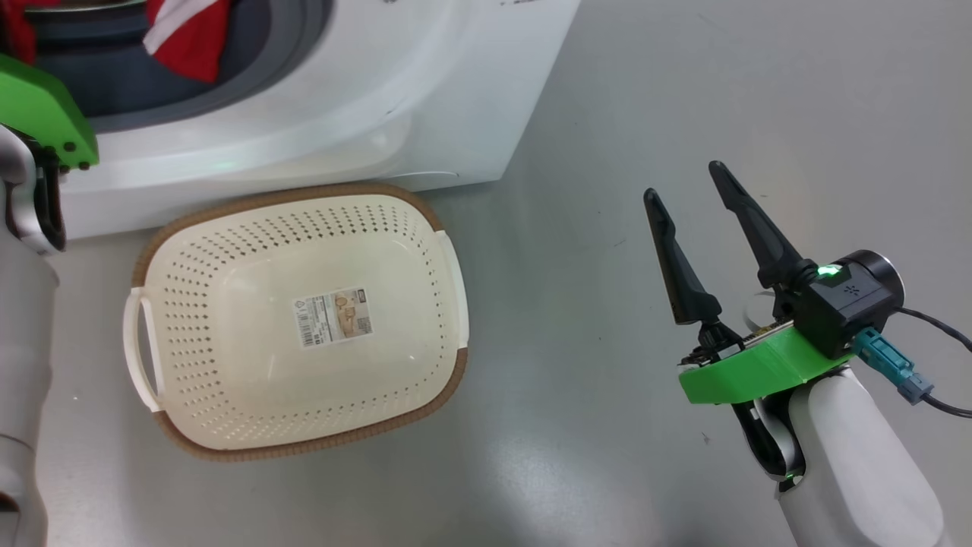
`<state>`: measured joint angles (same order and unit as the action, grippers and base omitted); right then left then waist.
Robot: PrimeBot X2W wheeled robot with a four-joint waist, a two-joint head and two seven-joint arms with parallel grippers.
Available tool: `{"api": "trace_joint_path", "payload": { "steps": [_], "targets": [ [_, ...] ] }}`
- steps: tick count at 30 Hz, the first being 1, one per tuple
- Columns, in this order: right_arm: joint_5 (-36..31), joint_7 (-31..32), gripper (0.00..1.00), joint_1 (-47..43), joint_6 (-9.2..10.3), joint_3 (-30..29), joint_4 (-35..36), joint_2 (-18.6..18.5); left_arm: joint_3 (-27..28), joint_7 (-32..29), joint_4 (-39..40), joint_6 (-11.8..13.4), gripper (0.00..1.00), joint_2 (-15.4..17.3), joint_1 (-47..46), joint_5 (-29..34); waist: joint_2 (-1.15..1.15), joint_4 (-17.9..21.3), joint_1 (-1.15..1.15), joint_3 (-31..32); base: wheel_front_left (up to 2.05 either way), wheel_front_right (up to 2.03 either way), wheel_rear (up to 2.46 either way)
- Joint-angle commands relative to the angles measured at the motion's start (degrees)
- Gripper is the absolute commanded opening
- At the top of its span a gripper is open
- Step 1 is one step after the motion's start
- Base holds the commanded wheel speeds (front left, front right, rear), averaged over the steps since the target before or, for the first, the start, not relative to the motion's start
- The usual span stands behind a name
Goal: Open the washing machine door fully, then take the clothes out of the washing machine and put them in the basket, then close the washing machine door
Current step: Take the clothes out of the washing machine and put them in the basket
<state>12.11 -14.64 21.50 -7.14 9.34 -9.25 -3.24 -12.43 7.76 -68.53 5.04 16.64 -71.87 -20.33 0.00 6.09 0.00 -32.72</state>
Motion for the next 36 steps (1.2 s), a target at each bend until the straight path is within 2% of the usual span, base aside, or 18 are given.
{"api": "trace_joint_path", "payload": {
  "steps": [1, 5, 9, 13, 21, 36],
  "targets": [
    [-0.38, -0.36, 1.00, -1.03, -0.35, 0.54, 1.21, 0.35, 1.33, 2.18, 1.85, -0.30, 0.00, 2.44, 0.82, -0.84, 0.00, -0.82, 0.00, 0.53, 0.00, 0.00, 0.00],
    [-0.57, -0.36, 1.00, -1.07, -0.35, 0.38, 1.30, 0.35, 2.27, 5.90, 4.26, -1.48, 0.00, 2.01, 2.46, -1.99, 0.00, -1.69, 0.00, 1.25, 0.00, 0.00, 0.00],
    [-0.64, -0.36, 1.00, -1.65, -0.35, 0.17, 0.96, 0.35, 3.33, 7.13, 9.13, -1.78, 0.00, 1.79, 5.57, -2.29, 0.00, -2.63, 0.00, 2.78, 0.00, 0.00, 0.00],
    [-0.62, -0.36, 1.00, -2.65, -0.35, -0.05, 0.78, 0.35, 6.22, 7.21, 21.41, -0.39, 0.00, 1.50, 12.12, -1.23, 0.00, -3.78, 0.00, 4.69, 0.00, 0.00, 0.00],
    [-0.67, -0.36, 1.00, -4.08, -0.35, -0.45, 0.55, 0.35, 11.13, 7.23, 36.16, 0.96, 0.00, -0.07, 23.16, 1.34, 0.00, -4.65, 0.00, 8.44, 0.00, 0.00, 0.00],
    [-0.69, -0.36, 1.00, -8.18, -0.35, -1.96, 0.12, 0.35, 14.85, 7.23, 50.30, 0.05, 0.00, -4.14, 36.76, 4.33, 0.00, -6.42, 0.00, 16.13, 0.00, 0.00, 0.00]
  ]
}}
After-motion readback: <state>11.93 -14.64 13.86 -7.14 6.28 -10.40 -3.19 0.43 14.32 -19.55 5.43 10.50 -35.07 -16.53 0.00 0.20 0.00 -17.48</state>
